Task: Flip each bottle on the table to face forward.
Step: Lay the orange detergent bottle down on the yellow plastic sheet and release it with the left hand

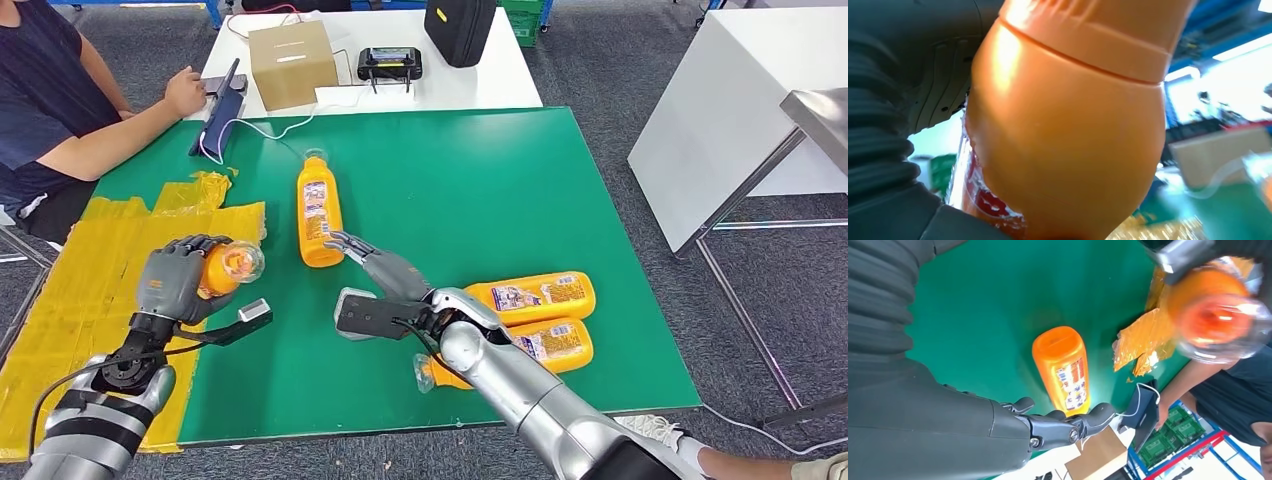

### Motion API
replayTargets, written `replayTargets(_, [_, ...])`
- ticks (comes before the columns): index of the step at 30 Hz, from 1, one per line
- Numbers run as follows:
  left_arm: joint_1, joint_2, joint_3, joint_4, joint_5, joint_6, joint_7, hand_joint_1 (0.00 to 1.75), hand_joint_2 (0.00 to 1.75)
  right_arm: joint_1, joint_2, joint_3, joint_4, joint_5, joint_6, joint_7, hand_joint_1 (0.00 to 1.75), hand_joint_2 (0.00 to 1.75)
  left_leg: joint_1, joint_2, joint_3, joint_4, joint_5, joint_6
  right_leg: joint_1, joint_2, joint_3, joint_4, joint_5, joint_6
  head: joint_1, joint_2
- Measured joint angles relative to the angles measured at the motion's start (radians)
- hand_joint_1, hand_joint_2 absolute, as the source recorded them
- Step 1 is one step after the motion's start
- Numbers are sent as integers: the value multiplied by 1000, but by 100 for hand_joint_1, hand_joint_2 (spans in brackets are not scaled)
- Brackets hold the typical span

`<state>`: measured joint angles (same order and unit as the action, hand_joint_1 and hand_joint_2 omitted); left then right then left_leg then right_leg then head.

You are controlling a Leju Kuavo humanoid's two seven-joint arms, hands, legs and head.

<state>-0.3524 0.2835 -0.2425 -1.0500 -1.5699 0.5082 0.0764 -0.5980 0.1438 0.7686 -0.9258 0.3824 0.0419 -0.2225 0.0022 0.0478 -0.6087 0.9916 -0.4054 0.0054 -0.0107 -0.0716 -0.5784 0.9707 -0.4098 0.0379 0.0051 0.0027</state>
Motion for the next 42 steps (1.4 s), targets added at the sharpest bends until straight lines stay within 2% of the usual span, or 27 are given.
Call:
replayTargets(6, [10, 50, -63, 102, -1, -27, -6, 175, 175, -1, 1, 4, 3, 0, 0, 0, 0, 175, 1, 6, -2, 0, 1, -2, 1, 7, -6, 1, 2, -3, 0, 0])
replayTargets(12, [9, 69, -85, 131, -1, -31, -6, 175, 175, -2, 2, 10, 4, 1, 1, 0, 0, 175, 1, 1, -4, 0, 2, -2, 1, 2, -6, 1, 2, -3, 0, 0])
replayTargets(17, [4, 85, -101, 155, -1, -68, -8, 175, 175, -1, -1, 14, 3, 8, 5, -2, 0, 175, 0, 1, -4, 0, 2, -2, 0, 2, -5, 1, 2, -3, 0, 0])
replayTargets(21, [2, 104, -109, 193, 0, -90, -42, 175, 175, 13, -20, 19, -26, 24, 9, -16, 0, 175, 0, 1, -1, 0, 1, -3, 0, 2, -1, 1, 1, -3, 0, 0])
replayTargets(22, [2, 110, -107, 204, 1, -95, -57, 138, 175, 22, -30, 21, -43, 29, 8, -20, 0, 175, 0, 1, 1, 0, 1, -3, 0, 2, 0, 1, 1, -4, 0, 0])
replayTargets(25, [4, 131, -97, 228, 3, -99, -95, 7, 44, 51, -64, 23, -97, 39, 8, -27, 0, 175, 0, 1, 6, -1, -2, -5, 0, 3, 4, 1, 0, -5, 0, 0])
replayTargets(26, [6, 135, -90, 233, 3, -99, -109, 0, 0, 59, -74, 23, -112, 42, 8, -29, 0, 175, 0, 1, 7, -1, -2, -5, 0, 3, 5, 1, 0, -5, 0, 0])
replayTargets(31, [48, 139, -32, 230, 9, -67, -192, 0, 0, 89, -119, 23, -175, 60, 8, -41, 0, 175, 0, 1, 10, -1, -2, -6, 0, 3, 6, 2, -1, -6, 0, 0])
replayTargets(38, [94, 133, 14, 204, 11, -27, -232, 0, 0, 108, -144, 23, -212, 74, -2, -48, 0, 175, 0, 1, 10, -1, -2, -5, -1, 3, 7, 2, -1, -6, -1, 0])
replayTargets(42, [167, 91, 75, 123, 82, 75, -350, 0, 0, 142, -162, 13, -259, 119, -59, -84, 0, 175, 0, 0, 9, -1, -1, -4, -1, 2, 6, 2, -2, -4, -1, 0])
